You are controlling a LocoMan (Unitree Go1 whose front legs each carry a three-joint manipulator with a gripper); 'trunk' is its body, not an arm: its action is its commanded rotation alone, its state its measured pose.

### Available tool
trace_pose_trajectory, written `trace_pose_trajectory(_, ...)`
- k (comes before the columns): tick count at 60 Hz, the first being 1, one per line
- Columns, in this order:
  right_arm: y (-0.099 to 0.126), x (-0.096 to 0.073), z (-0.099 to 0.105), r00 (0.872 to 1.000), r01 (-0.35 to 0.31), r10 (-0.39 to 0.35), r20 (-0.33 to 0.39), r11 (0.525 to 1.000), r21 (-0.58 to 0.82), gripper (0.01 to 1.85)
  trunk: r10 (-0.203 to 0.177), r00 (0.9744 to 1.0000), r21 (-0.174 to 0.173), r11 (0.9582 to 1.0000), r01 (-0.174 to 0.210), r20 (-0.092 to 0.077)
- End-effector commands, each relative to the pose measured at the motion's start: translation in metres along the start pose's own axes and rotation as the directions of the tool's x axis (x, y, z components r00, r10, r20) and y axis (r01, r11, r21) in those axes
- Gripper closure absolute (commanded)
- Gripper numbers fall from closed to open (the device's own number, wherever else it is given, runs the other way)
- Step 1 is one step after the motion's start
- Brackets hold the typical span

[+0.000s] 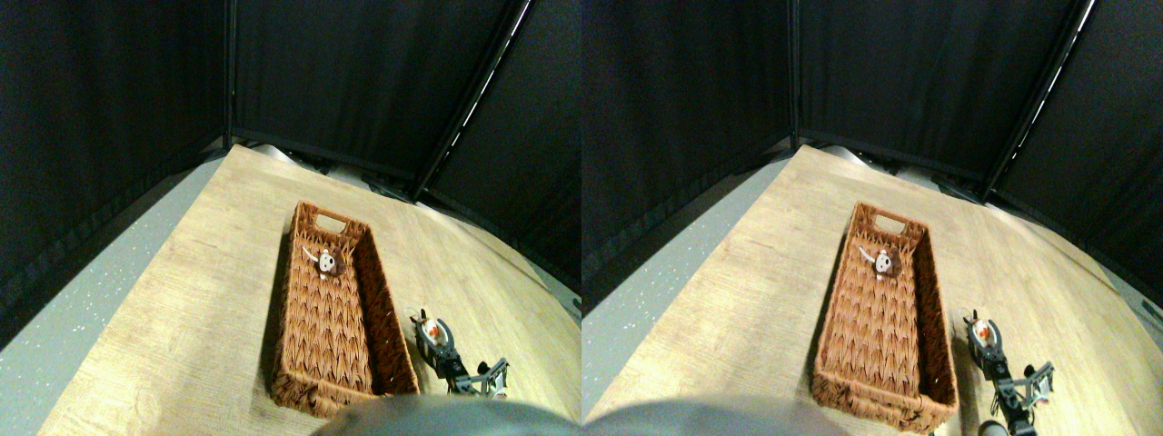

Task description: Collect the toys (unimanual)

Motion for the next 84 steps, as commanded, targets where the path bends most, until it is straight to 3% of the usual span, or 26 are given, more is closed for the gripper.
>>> trace_pose_trajectory(1,0.030,0.000,0.009,0.995,-0.098,0.098,0.015,0.995,-0.015,1.80,-0.006,0.9999,0.013,0.9999,0.006,0.011)
trace_pose_trajectory(5,0.044,0.003,0.012,0.991,-0.133,0.133,-0.015,0.991,-0.004,1.80,-0.006,0.9999,0.013,0.9999,0.005,0.015)
trace_pose_trajectory(17,0.072,0.005,0.014,0.981,-0.196,0.196,-0.010,0.978,-0.067,1.80,0.014,0.9992,-0.006,0.9999,-0.013,0.037)
trace_pose_trajectory(33,0.103,0.009,-0.004,0.977,-0.204,0.204,-0.055,0.979,0.007,1.80,0.050,0.9974,-0.061,0.9970,-0.047,0.052)
trace_pose_trajectory(53,0.127,0.019,-0.035,0.967,-0.229,0.219,-0.133,0.971,-0.069,1.80,0.113,0.9917,-0.135,0.9853,-0.104,0.062)
trace_pose_trajectory(60,0.130,0.023,-0.051,0.952,-0.252,0.236,-0.197,0.966,-0.061,1.80,0.137,0.9887,-0.160,0.9791,-0.125,0.062)
trace_pose_trajectory(68,0.132,0.025,-0.068,0.951,-0.220,0.211,-0.227,0.975,-0.017,1.80,0.156,0.9859,-0.178,0.9735,-0.143,0.060)
trace_pose_trajectory(76,0.131,0.027,-0.080,0.949,-0.210,0.201,-0.241,0.978,-0.011,1.80,0.163,0.9849,-0.186,0.9711,-0.150,0.059)
trace_pose_trajectory(84,0.128,0.027,-0.086,0.955,-0.177,0.170,-0.243,0.984,-0.005,1.80,0.159,0.9857,-0.185,0.9719,-0.146,0.057)
